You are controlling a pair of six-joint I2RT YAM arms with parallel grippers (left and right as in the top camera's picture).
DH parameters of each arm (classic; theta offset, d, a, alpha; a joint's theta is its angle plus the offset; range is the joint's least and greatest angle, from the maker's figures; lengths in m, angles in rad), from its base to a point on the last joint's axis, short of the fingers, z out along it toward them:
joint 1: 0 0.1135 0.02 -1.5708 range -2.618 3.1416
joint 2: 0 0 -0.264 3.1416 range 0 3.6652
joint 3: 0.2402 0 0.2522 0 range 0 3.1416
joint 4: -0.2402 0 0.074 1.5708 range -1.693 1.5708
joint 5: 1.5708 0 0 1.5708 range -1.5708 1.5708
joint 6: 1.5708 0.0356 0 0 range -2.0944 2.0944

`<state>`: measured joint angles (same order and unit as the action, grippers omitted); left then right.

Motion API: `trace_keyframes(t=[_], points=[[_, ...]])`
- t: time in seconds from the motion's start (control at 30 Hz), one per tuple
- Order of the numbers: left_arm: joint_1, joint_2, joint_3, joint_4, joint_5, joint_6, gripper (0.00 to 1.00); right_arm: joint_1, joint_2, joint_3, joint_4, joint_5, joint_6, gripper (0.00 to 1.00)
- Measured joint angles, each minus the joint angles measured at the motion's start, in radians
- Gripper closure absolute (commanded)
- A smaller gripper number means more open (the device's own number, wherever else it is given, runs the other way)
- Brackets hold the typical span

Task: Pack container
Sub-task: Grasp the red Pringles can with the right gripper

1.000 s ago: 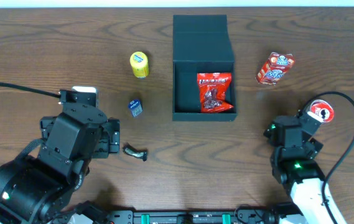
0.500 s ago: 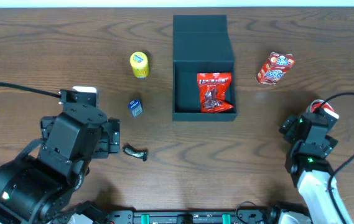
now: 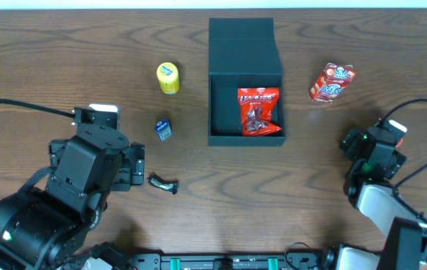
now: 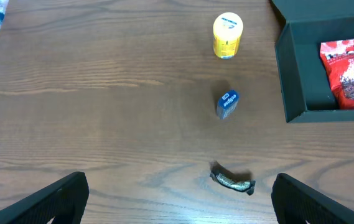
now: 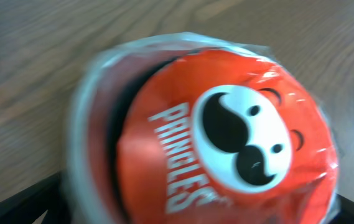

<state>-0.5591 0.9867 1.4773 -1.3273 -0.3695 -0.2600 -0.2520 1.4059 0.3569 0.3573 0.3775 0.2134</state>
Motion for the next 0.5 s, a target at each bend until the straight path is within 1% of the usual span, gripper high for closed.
trace_keyframes(t=[0.2,0.5], points=[[0.000,0.018,0.000,0.007,0.000,0.002,0.05,-0.056,0.014,0.000,0.055,-0.031,-0.024,0.01],[0.000,0.089,0.000,0.027,0.005,0.002,0.05,-0.065,0.036,0.000,0.101,-0.087,-0.063,0.01]])
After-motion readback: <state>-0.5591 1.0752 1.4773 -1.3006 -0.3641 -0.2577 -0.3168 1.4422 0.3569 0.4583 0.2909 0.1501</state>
